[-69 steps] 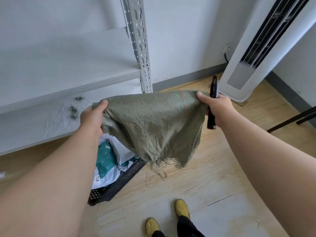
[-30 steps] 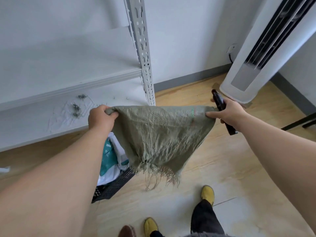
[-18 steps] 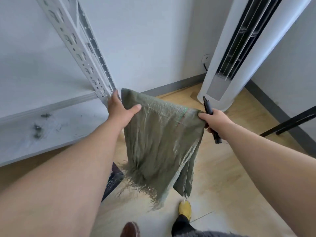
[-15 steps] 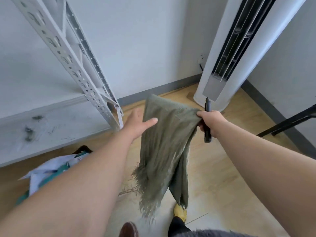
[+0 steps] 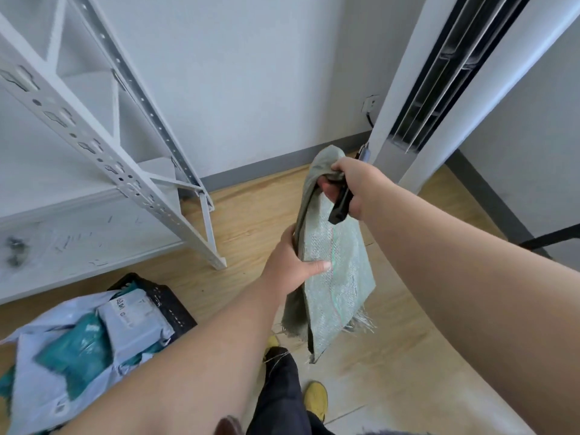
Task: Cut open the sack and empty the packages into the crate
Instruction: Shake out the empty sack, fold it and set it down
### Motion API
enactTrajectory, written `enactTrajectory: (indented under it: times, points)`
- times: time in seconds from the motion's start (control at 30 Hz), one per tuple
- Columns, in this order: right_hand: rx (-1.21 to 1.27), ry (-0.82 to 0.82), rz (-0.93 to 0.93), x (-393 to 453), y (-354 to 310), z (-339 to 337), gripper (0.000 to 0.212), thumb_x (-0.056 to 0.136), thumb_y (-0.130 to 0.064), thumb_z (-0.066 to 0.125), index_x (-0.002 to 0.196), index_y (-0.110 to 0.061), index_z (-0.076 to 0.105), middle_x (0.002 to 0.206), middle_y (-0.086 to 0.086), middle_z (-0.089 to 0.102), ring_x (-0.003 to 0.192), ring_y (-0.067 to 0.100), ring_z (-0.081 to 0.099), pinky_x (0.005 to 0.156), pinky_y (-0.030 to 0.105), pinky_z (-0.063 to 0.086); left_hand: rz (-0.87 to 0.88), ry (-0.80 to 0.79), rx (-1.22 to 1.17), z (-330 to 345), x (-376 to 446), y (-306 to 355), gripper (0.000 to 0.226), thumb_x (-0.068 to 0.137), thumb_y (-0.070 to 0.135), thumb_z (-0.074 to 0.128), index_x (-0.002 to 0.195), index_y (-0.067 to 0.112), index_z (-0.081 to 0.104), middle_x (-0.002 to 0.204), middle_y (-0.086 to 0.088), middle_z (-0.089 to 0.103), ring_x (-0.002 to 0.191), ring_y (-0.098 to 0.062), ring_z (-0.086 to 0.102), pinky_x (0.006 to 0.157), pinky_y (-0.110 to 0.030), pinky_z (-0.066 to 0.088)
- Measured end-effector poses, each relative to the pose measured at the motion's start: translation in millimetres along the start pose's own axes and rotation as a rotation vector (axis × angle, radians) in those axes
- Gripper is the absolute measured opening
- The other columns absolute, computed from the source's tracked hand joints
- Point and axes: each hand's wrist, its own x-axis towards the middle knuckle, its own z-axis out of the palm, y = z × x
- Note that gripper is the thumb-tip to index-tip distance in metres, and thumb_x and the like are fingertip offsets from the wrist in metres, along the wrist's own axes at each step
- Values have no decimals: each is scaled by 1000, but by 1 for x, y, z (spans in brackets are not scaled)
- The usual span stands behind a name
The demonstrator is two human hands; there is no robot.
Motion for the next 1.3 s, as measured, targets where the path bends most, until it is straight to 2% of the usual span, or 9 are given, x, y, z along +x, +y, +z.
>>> enactTrajectory:
  times: [0.13,0.3,0.43,0.57,0.67,0.77,0.97,1.13,1.3]
  points:
    - [28,-105,-67,17,-31,28,26,91,-19,64,108,-1,59,75,14,69,53,18,69,45,21,54,-112,-2,-19,-20,38,10,46,80,23,76,122,15,59,108,0,66,93,-19,63,80,-27,46]
    - [-314,-111,-213,52,-40,55,34,92,-33,63,118,-11,59,106,7,68,55,12,67,46,20,49,-118,95,-171,-72,75,25,28,84,15,69,109,16,59,96,-2,64,82,-17,61,61,-22,45]
    - [-750,-32,-338,78,-18,67,31,86,-28,69,116,-20,64,83,1,63,53,11,56,49,20,49,-111,-5,-2,-110,108,33,35,81,8,63,115,12,58,106,-8,66,94,-25,62,76,-31,50]
    - [-790,-5,-284,99,-2,96,56,71,-44,81,115,-17,57,81,4,64,51,11,58,51,24,50,29,-32,309,-122,132,46,35,85,2,49,117,12,58,102,-6,61,96,-29,58,71,-27,39]
    - [-949,94,-241,115,9,116,75,62,-48,84,119,-16,47,96,3,59,77,20,61,63,31,50,142,-45,451,-118,145,53,41,87,-3,41,121,12,60,120,-9,61,111,-29,55,80,-25,38]
    - [-1134,175,-216,129,10,124,59,78,-34,69,127,-16,41,98,3,53,85,27,58,70,36,51,177,-56,529,-119,155,45,49,86,-4,41,127,17,59,129,-6,55,120,-26,51,92,-28,41]
    - [-1179,188,-338,173,-10,128,41,90,-15,52,130,-19,46,101,6,58,91,28,56,81,39,52,-141,-154,888,-154,165,21,58,82,-4,47,132,23,44,107,-2,59,89,-24,61,65,-33,50]
    - [-1520,-190,-452,202,-32,143,58,81,-1,53,133,-24,50,103,5,63,87,24,53,74,32,48,-41,75,1116,-171,175,31,40,85,-8,47,113,18,62,91,-1,55,87,-25,56,72,-33,43]
    - [-1691,-609,-456,209,-70,155,46,79,3,54,116,-23,60,93,2,63,82,21,54,63,26,40,138,366,988,-175,200,60,40,87,-2,51,118,22,59,108,0,61,99,-26,56,85,-34,38]
